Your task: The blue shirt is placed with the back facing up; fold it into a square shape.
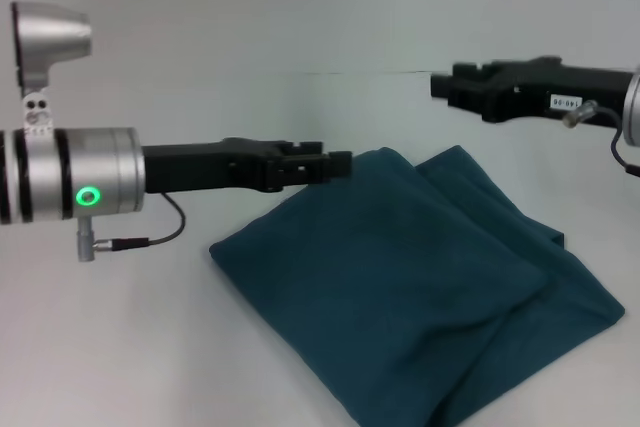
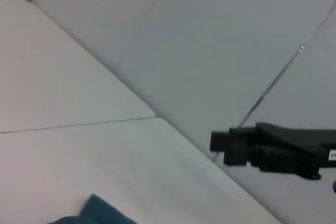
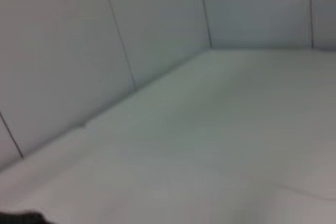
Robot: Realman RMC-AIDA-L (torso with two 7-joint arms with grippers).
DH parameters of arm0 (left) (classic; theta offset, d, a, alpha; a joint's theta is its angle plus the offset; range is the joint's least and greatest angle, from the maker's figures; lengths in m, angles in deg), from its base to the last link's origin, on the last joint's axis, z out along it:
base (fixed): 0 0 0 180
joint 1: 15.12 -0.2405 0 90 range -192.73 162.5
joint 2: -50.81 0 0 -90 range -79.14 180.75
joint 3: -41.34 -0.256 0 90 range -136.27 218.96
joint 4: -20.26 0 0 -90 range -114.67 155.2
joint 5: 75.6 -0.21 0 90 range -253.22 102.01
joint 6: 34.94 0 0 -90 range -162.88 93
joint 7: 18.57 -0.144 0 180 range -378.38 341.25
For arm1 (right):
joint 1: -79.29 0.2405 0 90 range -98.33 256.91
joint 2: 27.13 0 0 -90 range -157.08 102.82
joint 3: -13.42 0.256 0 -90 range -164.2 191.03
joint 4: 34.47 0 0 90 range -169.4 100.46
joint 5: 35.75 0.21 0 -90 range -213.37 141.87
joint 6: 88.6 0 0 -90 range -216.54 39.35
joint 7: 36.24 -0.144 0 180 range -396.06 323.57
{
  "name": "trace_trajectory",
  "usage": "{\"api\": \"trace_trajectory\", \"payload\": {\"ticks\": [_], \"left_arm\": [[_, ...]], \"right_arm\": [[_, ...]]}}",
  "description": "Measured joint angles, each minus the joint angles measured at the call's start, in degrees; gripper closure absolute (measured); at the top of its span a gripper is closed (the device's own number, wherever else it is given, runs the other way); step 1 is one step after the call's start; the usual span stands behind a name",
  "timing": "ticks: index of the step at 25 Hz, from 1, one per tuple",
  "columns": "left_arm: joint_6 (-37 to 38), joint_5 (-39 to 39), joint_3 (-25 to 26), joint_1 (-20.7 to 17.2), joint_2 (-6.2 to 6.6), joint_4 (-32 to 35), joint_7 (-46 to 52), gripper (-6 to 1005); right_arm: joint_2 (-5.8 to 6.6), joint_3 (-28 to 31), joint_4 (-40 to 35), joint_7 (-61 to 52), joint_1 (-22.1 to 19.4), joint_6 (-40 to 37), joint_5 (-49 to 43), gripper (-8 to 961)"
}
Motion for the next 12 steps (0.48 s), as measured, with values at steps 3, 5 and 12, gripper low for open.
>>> {"api": "trace_trajectory", "payload": {"ticks": [3, 5, 12], "left_arm": [[-0.5, 0.0, 0.6, -0.9, -0.04, 0.1, -0.1, 406], [-0.7, 0.0, 0.6, -1.0, -0.05, -0.1, -0.2, 406], [-1.8, -0.1, 0.5, -0.9, -0.05, -0.1, -1.1, 409]], "right_arm": [[-0.01, -0.4, -1.7, -9.6, 1.5, -1.8, -10.5, 596], [-0.01, -0.5, -2.8, -15.2, 2.5, -4.1, -17.0, 595], [0.03, 1.6, -6.9, -26.7, 7.9, -19.3, -32.1, 594]]}}
